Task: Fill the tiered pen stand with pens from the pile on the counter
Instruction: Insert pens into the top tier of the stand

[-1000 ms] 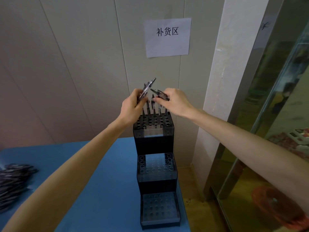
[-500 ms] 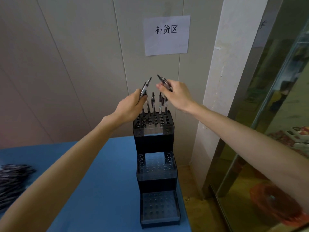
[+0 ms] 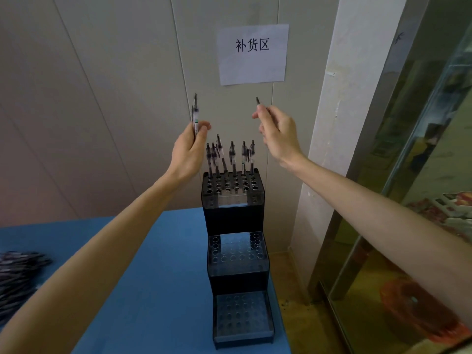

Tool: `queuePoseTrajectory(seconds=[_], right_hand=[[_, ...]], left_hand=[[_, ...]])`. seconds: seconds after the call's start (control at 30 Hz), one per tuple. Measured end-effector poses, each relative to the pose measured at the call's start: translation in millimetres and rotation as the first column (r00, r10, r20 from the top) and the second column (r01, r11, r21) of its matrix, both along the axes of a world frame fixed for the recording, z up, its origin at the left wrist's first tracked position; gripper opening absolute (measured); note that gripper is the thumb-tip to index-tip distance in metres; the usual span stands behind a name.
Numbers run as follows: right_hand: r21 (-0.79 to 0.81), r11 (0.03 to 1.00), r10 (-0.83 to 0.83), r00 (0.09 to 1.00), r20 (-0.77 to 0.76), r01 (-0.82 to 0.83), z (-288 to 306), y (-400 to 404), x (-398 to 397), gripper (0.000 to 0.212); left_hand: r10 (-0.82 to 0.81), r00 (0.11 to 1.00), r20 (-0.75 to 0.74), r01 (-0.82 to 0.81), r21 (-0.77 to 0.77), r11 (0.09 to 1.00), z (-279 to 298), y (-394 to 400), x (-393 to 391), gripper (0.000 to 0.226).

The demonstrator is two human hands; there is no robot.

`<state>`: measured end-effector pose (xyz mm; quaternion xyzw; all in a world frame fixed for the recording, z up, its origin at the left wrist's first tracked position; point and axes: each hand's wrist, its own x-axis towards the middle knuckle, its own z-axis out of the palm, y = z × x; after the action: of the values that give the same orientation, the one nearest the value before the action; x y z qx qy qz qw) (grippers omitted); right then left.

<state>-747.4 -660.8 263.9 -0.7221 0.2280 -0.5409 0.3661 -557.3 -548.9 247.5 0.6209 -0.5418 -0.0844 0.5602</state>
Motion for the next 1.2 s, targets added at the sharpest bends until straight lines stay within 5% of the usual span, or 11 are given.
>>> queuePoseTrajectory(seconds=[0.23, 0.73, 0.9, 1.2], right_hand=[[0.004, 0.999, -0.047, 0.986, -0.162, 0.049, -4, -6, 13, 0.054], [0.043, 0.999, 0.007, 0.986, -0.167, 0.0, -10, -13, 3, 0.028], [-0.027, 0.999, 0.035, 0.937, -0.348, -0.047, -8, -13, 4, 0.013], [-0.07, 0.997, -0.001, 0.916, -0.401, -0.03, -7, -8, 5, 0.02]], left_hand=[[-0.09, 0.994, 0.058, 0.081, 0.137, 0.987, 4, -7, -6, 0.036], [-0.228, 0.971, -0.078, 0.24, 0.263, 0.934, 13, -10, 1, 0.033], [-0.191, 0.981, -0.029, 0.19, 0.297, 0.936, 19, -22, 1, 0.025], [-0.043, 0.999, -0.02, 0.047, 0.296, 0.954, 21, -36, -4, 0.012]])
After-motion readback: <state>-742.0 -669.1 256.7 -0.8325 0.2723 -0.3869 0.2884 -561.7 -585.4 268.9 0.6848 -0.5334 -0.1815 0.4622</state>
